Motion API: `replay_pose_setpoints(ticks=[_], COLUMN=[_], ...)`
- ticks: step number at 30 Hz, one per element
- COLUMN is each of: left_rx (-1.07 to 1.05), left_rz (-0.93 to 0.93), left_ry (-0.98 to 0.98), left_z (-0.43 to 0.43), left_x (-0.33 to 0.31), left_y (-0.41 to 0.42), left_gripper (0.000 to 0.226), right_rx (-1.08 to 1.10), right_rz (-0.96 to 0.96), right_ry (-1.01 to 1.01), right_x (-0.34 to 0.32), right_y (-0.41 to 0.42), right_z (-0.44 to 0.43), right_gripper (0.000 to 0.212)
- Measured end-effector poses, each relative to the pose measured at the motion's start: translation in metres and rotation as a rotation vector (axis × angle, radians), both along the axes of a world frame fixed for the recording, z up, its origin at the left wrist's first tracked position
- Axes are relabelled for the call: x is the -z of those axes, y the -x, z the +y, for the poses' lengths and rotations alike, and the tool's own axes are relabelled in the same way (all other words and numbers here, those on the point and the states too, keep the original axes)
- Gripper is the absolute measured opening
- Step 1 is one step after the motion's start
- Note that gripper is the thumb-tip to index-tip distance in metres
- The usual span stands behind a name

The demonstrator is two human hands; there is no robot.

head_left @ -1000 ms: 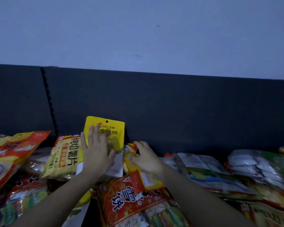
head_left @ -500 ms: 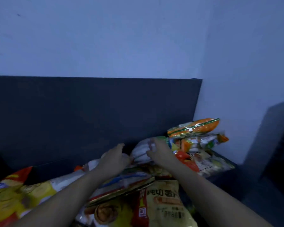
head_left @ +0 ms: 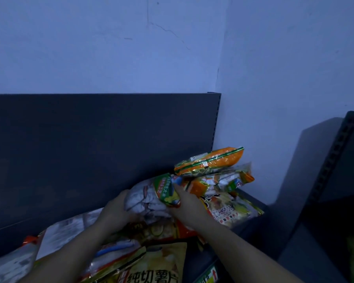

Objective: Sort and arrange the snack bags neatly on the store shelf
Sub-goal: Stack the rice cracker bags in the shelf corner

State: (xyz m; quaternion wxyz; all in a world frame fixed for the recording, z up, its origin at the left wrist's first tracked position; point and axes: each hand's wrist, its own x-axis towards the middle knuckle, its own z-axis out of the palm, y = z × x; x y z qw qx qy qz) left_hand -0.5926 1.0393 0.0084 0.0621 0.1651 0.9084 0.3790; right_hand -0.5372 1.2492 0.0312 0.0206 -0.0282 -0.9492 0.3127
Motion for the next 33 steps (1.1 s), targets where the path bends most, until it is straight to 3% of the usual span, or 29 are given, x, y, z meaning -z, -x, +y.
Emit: replay_pose_setpoints(ticks=[5,10,16,23,26,29,33], left_rx=[-0.106,-0.122,-0.075,0.060,0.136,0.200,0.201], left_rz=[0.008,0.044,0.159,0.350,0.287,0.283,0.344], left_ry=[-0.075,-0.145,-0.198,-0.176,-0.175,-0.141,-0.053], left_z=[-0.001,-0.010,0.037,0.128,0.169,0.202,0.228], left_x=[-0.052,-0.135,-0.186,-0.160,-0.123,-0.086,-0.055], left_y=[-0.007,-0.009,0.003,0.036,0.055,0.069,0.089], left_gripper=[0.049,0.068,0.046,0.063,0.079,0.065,0.072], right_rx=[-0.066,-0.119,-0.048,0.112,0.220,0.302,0.367], right_rz=[0.047,0.102,0.290,0.421,0.374,0.263,0.229], right_ry=[0.024,0.265,0.202,-0.007,-0.088,-0.104,-0.137], right_x=[-0.049,-0.115,-0.170,-0.155,-0.113,-0.073,-0.051], right_y=[0.006,0.008,0.012,0.022,0.033,0.038,0.046], right_z=[-0.005,-0.002,0.041,0.124,0.160,0.186,0.205], right_gripper=[0.049,0.030,0.037,0.055,0.061,0.062,0.060])
